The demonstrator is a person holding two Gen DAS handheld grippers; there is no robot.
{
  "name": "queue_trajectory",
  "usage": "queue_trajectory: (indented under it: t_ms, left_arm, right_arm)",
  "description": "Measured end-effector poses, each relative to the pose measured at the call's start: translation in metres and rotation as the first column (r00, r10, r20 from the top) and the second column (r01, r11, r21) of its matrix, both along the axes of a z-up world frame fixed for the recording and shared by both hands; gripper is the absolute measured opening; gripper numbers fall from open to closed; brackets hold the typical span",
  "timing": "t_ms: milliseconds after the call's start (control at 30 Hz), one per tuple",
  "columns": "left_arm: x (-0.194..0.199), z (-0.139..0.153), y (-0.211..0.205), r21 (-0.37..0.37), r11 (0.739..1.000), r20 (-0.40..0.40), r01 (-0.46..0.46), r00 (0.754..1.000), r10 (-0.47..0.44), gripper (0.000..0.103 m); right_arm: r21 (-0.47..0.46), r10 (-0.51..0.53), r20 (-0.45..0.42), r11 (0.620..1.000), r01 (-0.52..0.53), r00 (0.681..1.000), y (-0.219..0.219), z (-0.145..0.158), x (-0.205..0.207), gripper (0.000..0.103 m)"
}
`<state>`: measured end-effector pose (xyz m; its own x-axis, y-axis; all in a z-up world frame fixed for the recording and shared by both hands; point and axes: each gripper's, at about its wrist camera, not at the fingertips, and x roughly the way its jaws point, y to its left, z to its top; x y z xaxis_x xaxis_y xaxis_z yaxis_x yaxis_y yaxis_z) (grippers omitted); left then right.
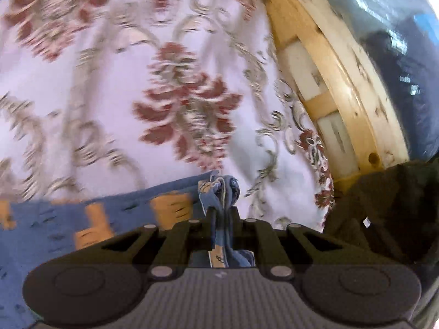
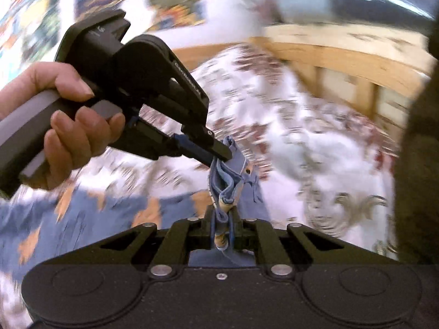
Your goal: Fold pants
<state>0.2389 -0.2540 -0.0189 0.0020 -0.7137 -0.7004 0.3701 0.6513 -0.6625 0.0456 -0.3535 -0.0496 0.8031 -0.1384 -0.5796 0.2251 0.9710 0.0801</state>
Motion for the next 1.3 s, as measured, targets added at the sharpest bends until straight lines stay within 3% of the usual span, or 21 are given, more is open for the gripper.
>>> queue_trajectory:
  t_ms: [100,233,300,333,367,400,500,533,567,667,900,1300]
  left_arm:
    - [0.005,-0.029,0.035,-0.042,0.999,-0.030,-0.035,0.999,0.034,0.010]
    - [0.004,-0.058,0.066,-0.086,0.996,-0.024,-0.027,0.999,0.025,0.014]
    - [0.004,-0.069,0.076,-0.124,0.992,-0.039,-0.037,0.999,0.032,0.034]
    - [0.004,-0.074,0.081,-0.144,0.988,-0.059,-0.056,0.997,0.048,0.052]
    - [0.004,-0.080,0.086,-0.168,0.983,-0.081,-0.079,0.994,0.066,0.060]
    - [0.005,-0.084,0.090,-0.201,0.975,-0.102,-0.099,0.992,0.080,0.060]
    - [0.006,-0.090,0.094,-0.226,0.967,-0.103,-0.119,0.990,0.098,0.058]
    - [0.006,-0.091,0.093,-0.225,0.967,-0.105,-0.121,0.990,0.100,0.050]
    - [0.006,-0.093,0.091,-0.215,0.969,-0.104,-0.123,0.989,0.102,0.034]
    - [0.005,-0.094,0.085,-0.144,0.981,-0.070,-0.131,0.990,0.122,0.014]
    - [-0.004,-0.081,0.082,-0.118,0.984,-0.023,-0.131,0.991,0.129,0.011]
    - [-0.013,-0.065,0.101,-0.090,0.992,0.018,-0.086,0.996,0.088,0.011]
  right_arm:
    - [-0.054,0.130,-0.071,0.989,-0.134,0.989,0.023,-0.005,0.006,0.010]
    - [-0.126,0.262,-0.186,0.949,-0.287,0.947,0.057,-0.020,0.017,0.010]
    - [-0.161,0.294,-0.238,0.928,-0.336,0.926,0.071,-0.029,0.019,0.010]
    - [-0.178,0.306,-0.260,0.917,-0.357,0.916,0.076,-0.032,0.021,0.010]
    - [-0.189,0.313,-0.272,0.910,-0.369,0.910,0.078,-0.035,0.021,0.010]
    - [-0.197,0.317,-0.281,0.905,-0.377,0.906,0.081,-0.037,0.021,0.010]
    - [-0.201,0.320,-0.292,0.901,-0.385,0.902,0.085,-0.038,0.020,0.011]
    - [-0.200,0.320,-0.293,0.901,-0.385,0.901,0.086,-0.038,0.019,0.011]
    - [-0.200,0.319,-0.295,0.901,-0.385,0.901,0.085,-0.039,0.018,0.011]
    - [-0.207,0.319,-0.298,0.898,-0.388,0.900,0.084,-0.038,0.019,0.011]
    - [-0.198,0.310,-0.273,0.908,-0.369,0.911,0.079,-0.032,0.018,0.011]
    - [-0.279,0.307,-0.285,0.880,-0.385,0.908,0.096,-0.020,0.005,0.010]
